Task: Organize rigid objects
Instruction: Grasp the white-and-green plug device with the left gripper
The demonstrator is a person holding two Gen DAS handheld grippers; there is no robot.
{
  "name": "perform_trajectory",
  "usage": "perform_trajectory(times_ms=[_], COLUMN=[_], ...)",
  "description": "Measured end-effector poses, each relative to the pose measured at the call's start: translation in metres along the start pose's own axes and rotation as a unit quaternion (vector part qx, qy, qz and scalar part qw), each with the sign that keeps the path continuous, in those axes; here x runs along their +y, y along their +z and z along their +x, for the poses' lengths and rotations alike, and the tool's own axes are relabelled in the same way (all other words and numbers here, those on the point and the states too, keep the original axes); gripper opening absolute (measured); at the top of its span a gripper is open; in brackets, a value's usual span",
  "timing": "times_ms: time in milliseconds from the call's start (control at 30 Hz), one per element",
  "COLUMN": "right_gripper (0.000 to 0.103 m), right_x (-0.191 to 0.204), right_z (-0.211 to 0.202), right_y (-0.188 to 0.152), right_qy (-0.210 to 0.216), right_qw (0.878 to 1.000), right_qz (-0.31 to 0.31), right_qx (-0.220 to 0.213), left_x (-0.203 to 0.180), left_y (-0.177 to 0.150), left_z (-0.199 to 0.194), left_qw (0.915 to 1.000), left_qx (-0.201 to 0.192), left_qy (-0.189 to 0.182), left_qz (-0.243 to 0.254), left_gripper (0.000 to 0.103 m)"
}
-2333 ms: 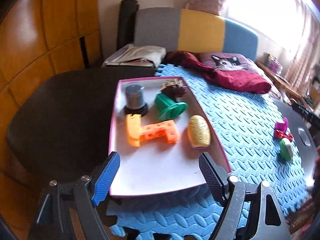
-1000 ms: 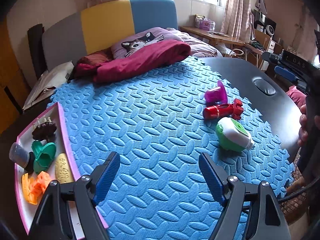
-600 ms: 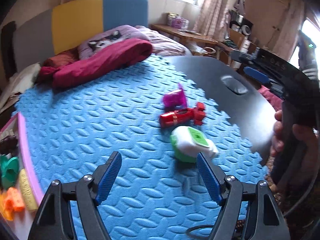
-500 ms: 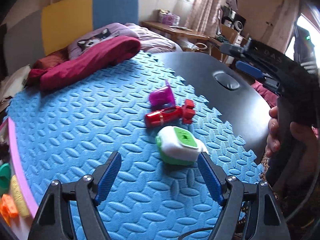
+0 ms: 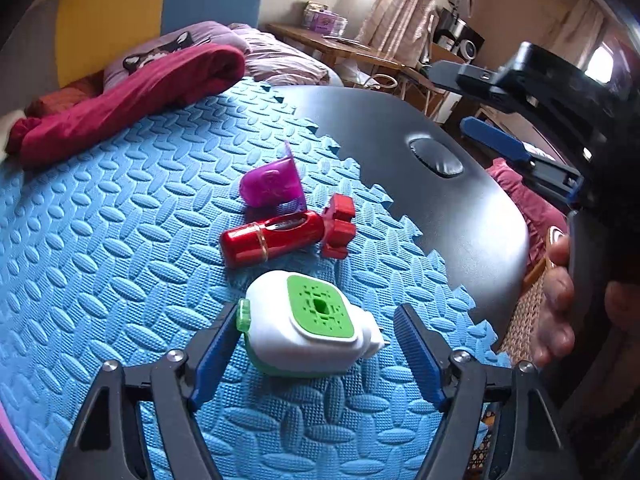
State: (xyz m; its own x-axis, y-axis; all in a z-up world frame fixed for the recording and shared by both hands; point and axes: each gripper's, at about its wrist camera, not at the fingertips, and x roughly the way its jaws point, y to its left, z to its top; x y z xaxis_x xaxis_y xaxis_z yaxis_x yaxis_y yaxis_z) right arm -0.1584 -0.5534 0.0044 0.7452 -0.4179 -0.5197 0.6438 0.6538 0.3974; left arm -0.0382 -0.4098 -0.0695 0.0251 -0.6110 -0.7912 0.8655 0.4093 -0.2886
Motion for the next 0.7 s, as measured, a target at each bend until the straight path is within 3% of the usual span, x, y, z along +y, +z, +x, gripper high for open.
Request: perform_trajectory(times_ms=[67,267,400,467,700], right_gripper=[0.062,0.062,0.062,0.062,0.062], right_x=[0.0,-0.001,0.001,0.002,0.005], right_z=[0.001,0.006,0.011,0.011,0.014], right_y=[0.0,-0.001,-0.003,-0.004,-0.006], right_qy=[0.002,0.002,-0.001,-0.003,-0.009], right_qw=[1.0,1.0,1.0,1.0,0.999], right_qz=[0.001,0.001,-0.003,-0.007,-0.014], right_qx=[0.002,0.013,0.026,0.028,0.037], left_x=[0.004,0.011,0.011,0.014,0.029], left_y=[0.0,-0.002,-0.009,-0.012,-0.028], left_z=[0.005,0.008,0.001,-0.007,-0.026], left_qw=[0.9999,0.999,0.9995,0.9993,0.9992], left_qx=[0.004,-0.005,-0.011,-0.019,-0.024], left_qy=[-0.004,-0.027,-0.017,-0.021,-0.014], left_qz=[-0.01,-0.035,-0.024,-0.024,-0.027], left_gripper=[0.067,0.066,0.065,0.055,0.054])
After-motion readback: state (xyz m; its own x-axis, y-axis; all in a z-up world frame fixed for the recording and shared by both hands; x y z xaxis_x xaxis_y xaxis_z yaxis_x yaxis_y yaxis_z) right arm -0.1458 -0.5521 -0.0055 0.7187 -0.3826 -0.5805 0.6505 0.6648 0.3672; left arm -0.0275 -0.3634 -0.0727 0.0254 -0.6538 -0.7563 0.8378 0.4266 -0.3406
